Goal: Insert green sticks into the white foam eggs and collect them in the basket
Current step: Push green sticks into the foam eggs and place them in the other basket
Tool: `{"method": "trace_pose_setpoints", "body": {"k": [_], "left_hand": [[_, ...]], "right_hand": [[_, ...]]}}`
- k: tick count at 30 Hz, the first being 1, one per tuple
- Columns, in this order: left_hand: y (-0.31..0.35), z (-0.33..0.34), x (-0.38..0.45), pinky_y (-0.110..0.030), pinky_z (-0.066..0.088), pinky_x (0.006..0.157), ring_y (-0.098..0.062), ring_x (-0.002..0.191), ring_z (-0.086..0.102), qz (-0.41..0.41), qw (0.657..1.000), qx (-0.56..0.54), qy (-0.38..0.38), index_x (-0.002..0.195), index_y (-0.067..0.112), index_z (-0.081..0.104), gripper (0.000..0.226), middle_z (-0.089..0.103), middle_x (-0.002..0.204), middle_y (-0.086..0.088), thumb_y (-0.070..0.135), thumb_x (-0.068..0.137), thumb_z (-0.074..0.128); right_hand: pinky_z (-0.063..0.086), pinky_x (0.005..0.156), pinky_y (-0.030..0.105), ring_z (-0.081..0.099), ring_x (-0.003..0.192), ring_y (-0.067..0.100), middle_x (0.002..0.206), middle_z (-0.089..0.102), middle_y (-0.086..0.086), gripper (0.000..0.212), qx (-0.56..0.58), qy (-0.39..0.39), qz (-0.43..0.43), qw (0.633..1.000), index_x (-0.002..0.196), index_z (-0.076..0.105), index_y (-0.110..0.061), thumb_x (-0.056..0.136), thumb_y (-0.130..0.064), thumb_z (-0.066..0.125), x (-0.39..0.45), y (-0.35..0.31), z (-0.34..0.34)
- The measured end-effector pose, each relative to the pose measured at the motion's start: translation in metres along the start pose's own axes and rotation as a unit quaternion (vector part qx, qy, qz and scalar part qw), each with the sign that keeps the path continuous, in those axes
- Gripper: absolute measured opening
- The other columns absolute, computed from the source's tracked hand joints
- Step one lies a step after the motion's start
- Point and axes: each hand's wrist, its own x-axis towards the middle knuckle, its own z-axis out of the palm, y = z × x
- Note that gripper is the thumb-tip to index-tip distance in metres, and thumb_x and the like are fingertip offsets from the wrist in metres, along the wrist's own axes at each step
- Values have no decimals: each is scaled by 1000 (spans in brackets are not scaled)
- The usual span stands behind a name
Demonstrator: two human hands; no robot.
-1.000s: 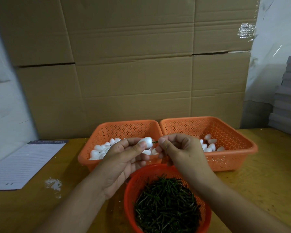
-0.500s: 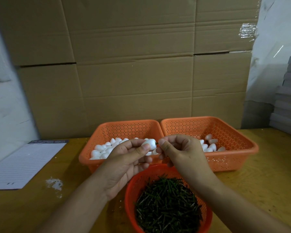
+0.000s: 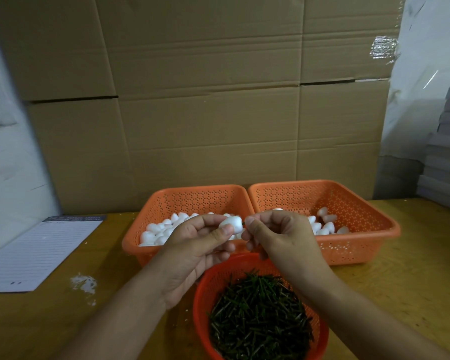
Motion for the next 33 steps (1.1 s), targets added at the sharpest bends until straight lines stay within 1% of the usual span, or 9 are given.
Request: {"method": "trace_pose_setpoints", "body": {"k": [3, 7, 12, 16, 18, 20, 22, 27, 33], "left_hand": [[-1, 1, 0, -23, 57, 67, -14, 76, 69, 3, 1000, 6, -1, 89, 23, 80, 23, 75, 96, -7, 25, 66, 84], [-2, 1, 1, -24, 57, 67, -14, 76, 69, 4, 1000, 17, 17, 106, 10, 71, 46, 75, 99, -11, 26, 65, 84], [-4, 0, 2, -23, 56, 68, -13, 78, 69, 11, 999, 39, 32, 115, 7, 67, 57, 75, 101, -10, 32, 66, 83], [-6, 1, 3, -23, 56, 68, -14, 78, 69, 27, 998, 43, 43, 111, 10, 68, 49, 76, 97, -6, 33, 71, 81], [-9, 2, 4, -23, 57, 66, -14, 76, 69, 31, 997, 38, 51, 110, 10, 68, 45, 75, 92, -6, 31, 73, 79], [-13, 5, 4, -23, 57, 65, -14, 74, 69, 35, 996, 46, 61, 111, 10, 67, 44, 76, 89, -7, 30, 74, 78], [-18, 8, 4, -23, 56, 64, -14, 73, 69, 39, 995, 68, 68, 112, 11, 67, 43, 76, 88, -8, 31, 75, 77], [-27, 12, 3, -22, 55, 62, -14, 71, 69, 61, 989, 114, 67, 111, 14, 67, 32, 77, 88, -9, 26, 83, 75], [-27, 8, 3, -22, 55, 63, -12, 72, 71, 69, 983, 160, 62, 111, 19, 67, 22, 78, 92, -6, 20, 89, 71]], "right_hand": [[42, 49, 31, 53, 53, 19, 60, 68, 6, 25, -11, -4, 0, 1000, 72, 72, -10, 93, -21, 66, 0, 1, -1], [41, 51, 33, 52, 54, 21, 60, 67, 11, 31, -14, -11, 9, 1000, 69, 72, -7, 94, -23, 66, 1, 5, -1], [45, 47, 22, 60, 57, 17, 67, 71, 11, 27, 18, -30, 53, 998, 70, 74, -11, 94, -21, 67, 3, 12, 0], [47, 49, 18, 67, 61, 10, 73, 75, 5, 18, 4, -71, 75, 995, 85, 74, -6, 96, -17, 65, 4, 16, -2], [48, 50, 17, 68, 63, 8, 78, 76, 6, 15, -18, -104, 84, 991, 91, 74, -4, 96, -14, 64, 5, 17, -3], [47, 51, 17, 67, 65, 9, 80, 76, 8, 14, -44, -132, 84, 987, 92, 74, -3, 97, -11, 63, 5, 18, -5], [47, 51, 17, 65, 64, 8, 75, 74, 4, 14, -62, -146, 80, 984, 91, 74, -2, 97, -9, 62, 5, 20, -7], [47, 53, 18, 65, 65, 9, 73, 71, 3, 17, -108, -171, 72, 977, 91, 73, 1, 97, -10, 62, 6, 23, -11], [48, 54, 19, 66, 69, 13, 87, 75, 14, 15, -120, -176, 86, 973, 93, 74, -3, 97, -10, 62, 7, 24, -13]]}}
